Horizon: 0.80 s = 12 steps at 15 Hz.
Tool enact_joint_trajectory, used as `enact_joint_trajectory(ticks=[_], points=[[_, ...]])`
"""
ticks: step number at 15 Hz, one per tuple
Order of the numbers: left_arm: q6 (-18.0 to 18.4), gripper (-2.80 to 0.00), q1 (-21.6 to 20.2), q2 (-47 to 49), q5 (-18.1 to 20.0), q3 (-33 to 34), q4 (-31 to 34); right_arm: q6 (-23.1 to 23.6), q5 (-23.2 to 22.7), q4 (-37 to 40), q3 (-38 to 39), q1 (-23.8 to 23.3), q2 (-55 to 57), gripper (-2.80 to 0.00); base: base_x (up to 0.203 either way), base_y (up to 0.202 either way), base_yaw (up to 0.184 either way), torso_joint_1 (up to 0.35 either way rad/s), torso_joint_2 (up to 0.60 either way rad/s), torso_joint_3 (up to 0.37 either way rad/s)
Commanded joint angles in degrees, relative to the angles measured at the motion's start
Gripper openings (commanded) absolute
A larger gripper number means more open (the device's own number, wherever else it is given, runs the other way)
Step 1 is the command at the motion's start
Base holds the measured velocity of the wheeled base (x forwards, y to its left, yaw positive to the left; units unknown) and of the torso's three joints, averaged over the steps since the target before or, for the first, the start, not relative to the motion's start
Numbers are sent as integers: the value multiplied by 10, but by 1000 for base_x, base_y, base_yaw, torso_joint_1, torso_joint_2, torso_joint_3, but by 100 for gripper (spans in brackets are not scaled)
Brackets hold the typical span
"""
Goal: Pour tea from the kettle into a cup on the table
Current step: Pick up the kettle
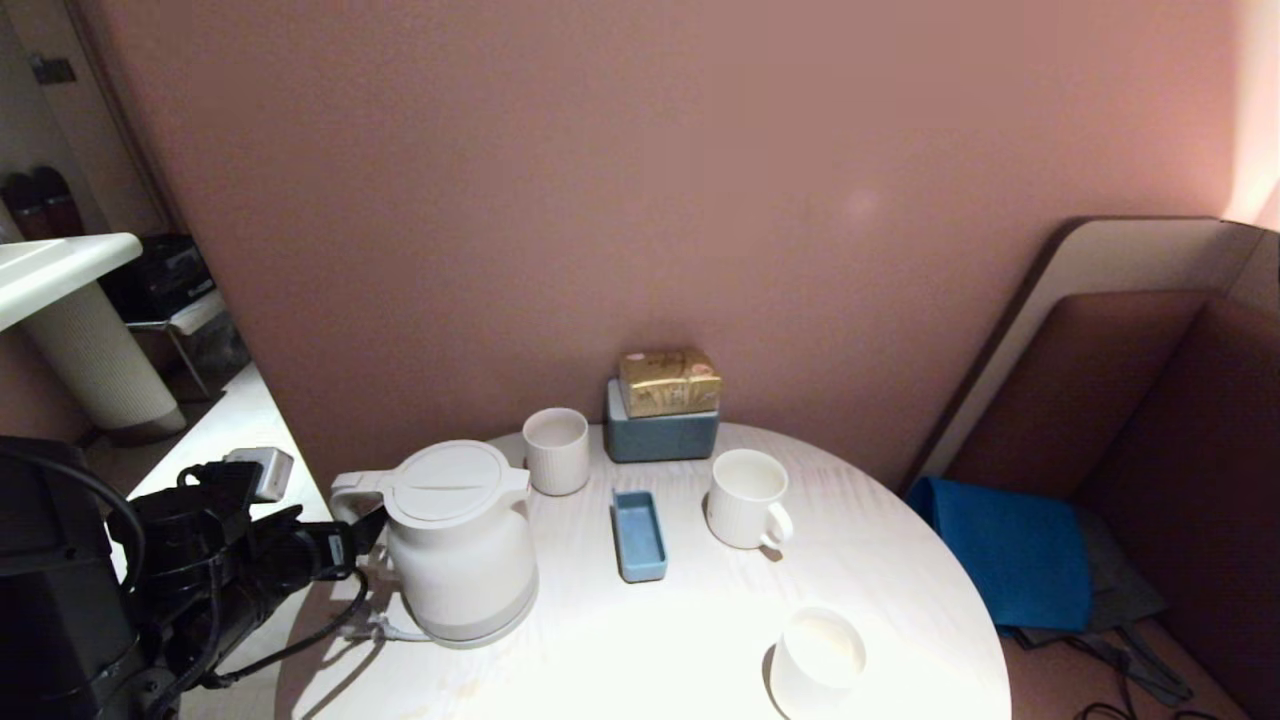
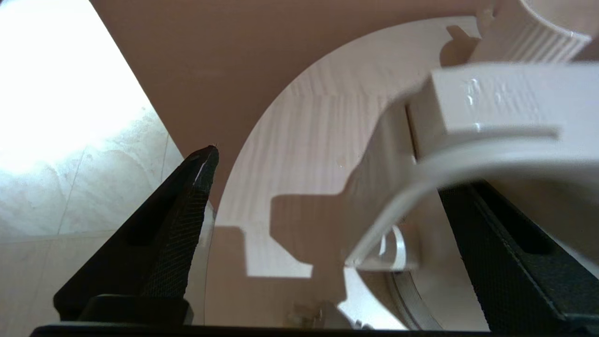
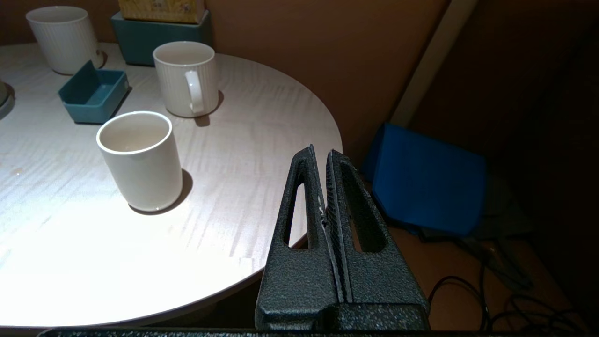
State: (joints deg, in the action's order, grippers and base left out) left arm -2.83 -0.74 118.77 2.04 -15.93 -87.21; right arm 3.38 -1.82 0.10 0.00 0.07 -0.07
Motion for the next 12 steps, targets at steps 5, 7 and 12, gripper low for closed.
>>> enact_joint_trajectory(ticks=[5,7,12], points=[[-6,0,0,18,1,-30,-27,0,0,0,0,0,1,-280,0,0,0,0,0,0],[-6,0,0,14,1,-30,-27,0,0,0,0,0,1,-280,0,0,0,0,0,0],[-23,0,0,3,1,-38,-27,0,0,0,0,0,1,-280,0,0,0,0,0,0]])
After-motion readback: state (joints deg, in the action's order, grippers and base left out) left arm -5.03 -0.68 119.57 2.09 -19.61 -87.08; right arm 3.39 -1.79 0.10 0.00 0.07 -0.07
